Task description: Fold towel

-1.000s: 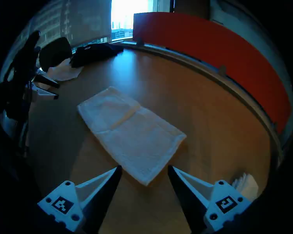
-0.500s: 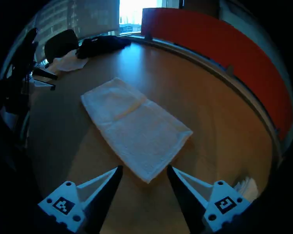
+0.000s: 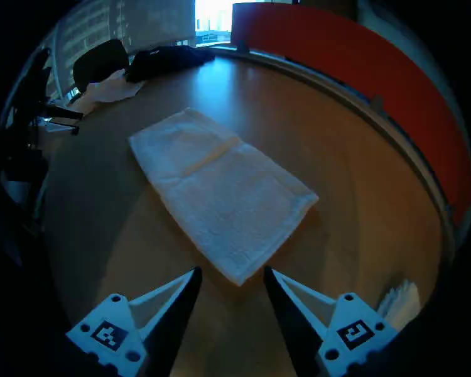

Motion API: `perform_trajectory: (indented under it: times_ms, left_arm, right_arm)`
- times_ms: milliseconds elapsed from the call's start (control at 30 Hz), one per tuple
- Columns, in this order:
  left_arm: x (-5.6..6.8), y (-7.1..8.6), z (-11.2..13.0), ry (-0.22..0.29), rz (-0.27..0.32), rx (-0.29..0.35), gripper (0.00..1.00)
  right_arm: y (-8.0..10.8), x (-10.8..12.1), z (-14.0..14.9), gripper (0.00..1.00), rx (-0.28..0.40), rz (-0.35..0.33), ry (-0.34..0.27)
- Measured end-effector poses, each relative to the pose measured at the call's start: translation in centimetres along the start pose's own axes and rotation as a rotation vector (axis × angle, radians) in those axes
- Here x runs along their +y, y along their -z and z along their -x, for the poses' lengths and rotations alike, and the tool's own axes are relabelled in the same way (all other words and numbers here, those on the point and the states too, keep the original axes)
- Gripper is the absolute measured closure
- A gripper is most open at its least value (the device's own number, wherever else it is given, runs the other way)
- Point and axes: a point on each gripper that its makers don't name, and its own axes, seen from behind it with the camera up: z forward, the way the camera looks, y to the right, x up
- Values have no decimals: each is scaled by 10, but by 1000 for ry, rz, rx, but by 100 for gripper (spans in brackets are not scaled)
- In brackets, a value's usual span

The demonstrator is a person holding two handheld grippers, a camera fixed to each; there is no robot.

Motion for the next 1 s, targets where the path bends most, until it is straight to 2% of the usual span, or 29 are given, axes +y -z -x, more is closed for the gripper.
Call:
perform_trajectory:
  times_ms: [167,400,767,1000]
  left_arm:
    - [-1,6,3,2,-4,6,8]
    - [-2,14,5,11,-8,13,8]
    - [-3,20,7,13,-9,13,8]
    - [-2,21,8,10,-6,14,8]
  right_arm:
    - [-1,2,5,50,-19,-12,-11]
    - [0,5,10,52,-38,-25,-14]
    - [-3,2,14,75,-46,-47,-7]
    - [-3,3,13,96,-39,-50,-10]
